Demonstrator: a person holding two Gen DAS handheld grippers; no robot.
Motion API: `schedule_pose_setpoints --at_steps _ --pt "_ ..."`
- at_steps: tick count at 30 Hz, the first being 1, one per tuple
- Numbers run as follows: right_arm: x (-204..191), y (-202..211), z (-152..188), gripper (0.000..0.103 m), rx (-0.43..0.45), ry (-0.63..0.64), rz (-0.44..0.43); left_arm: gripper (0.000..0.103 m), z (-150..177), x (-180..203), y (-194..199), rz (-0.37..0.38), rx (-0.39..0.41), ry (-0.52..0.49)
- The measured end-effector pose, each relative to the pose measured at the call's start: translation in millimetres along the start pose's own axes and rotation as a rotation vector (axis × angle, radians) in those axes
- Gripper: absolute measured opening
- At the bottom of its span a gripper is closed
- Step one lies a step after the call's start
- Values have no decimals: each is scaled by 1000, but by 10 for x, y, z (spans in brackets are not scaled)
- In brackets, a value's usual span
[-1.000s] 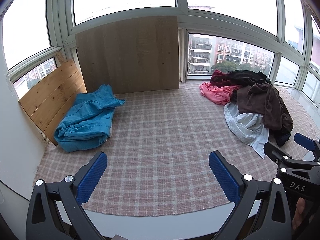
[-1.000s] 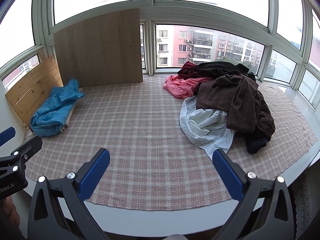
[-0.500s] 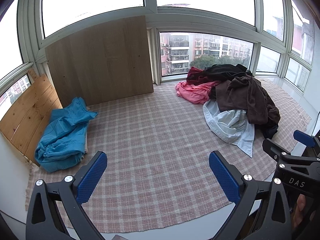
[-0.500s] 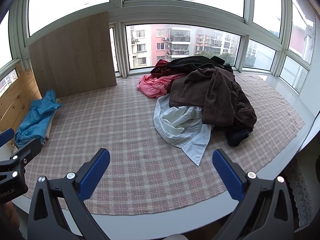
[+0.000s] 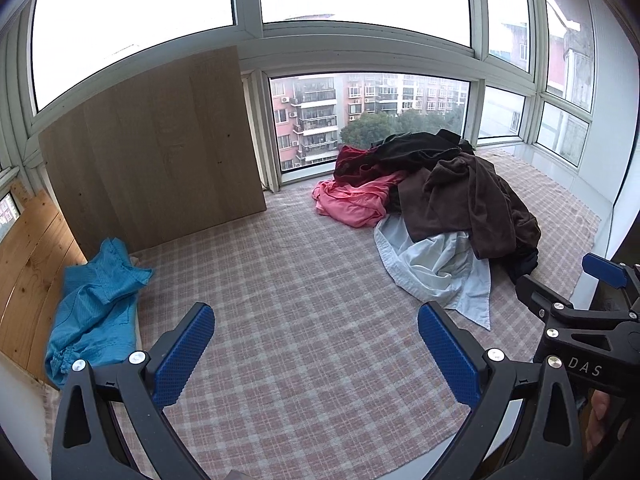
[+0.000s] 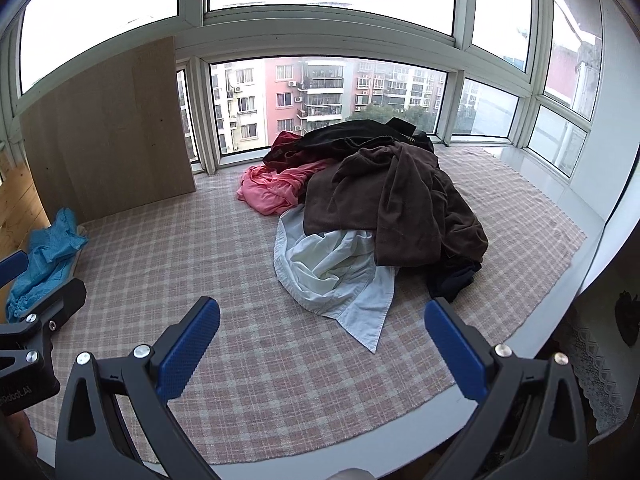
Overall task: Fold clothes
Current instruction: 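Move both tools toward the clothes heap with the brown fleece top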
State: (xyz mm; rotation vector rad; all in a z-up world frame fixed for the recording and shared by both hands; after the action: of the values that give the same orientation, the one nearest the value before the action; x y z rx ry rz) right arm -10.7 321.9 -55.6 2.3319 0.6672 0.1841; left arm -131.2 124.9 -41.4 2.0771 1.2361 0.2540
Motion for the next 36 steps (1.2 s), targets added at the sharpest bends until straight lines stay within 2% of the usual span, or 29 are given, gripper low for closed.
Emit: schedule_pose_setpoints --at_steps 12,18,22,29,33,36 --pt "107 -192 -91 103 -11 -66 77 102 -263 126 -285 77 11 -84" --pt "205 -311 -183 103 -11 -79 105 102 -340 167 -421 90 6 -99" --pt "289 -375 -281 103 22 -83 77 102 -391 171 -496 86 7 -97" --pt "535 -628 -513 103 40 -94 -58 102 -362 151 -663 32 -31 -86" --pt "845 -876 -692 103 18 -84 -60 102 -308 109 -745 -10 -77 -24" --pt "1149 -1079 -871 103 5 -69 -25 102 -268 79 -805 -40 -112 22"
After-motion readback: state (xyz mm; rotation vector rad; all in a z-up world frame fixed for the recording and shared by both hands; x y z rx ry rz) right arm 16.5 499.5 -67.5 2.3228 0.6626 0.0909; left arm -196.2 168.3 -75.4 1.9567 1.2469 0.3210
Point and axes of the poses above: each gripper's, at about its wrist camera, not at the fingertips, and y roughly against the way its jaws point, x to its right, z to its underside, the point moved 6 cm from there along -y, roughly the way its jaws point, and after that the axes turned 8 degrees about -y, right-handed, at the moved point
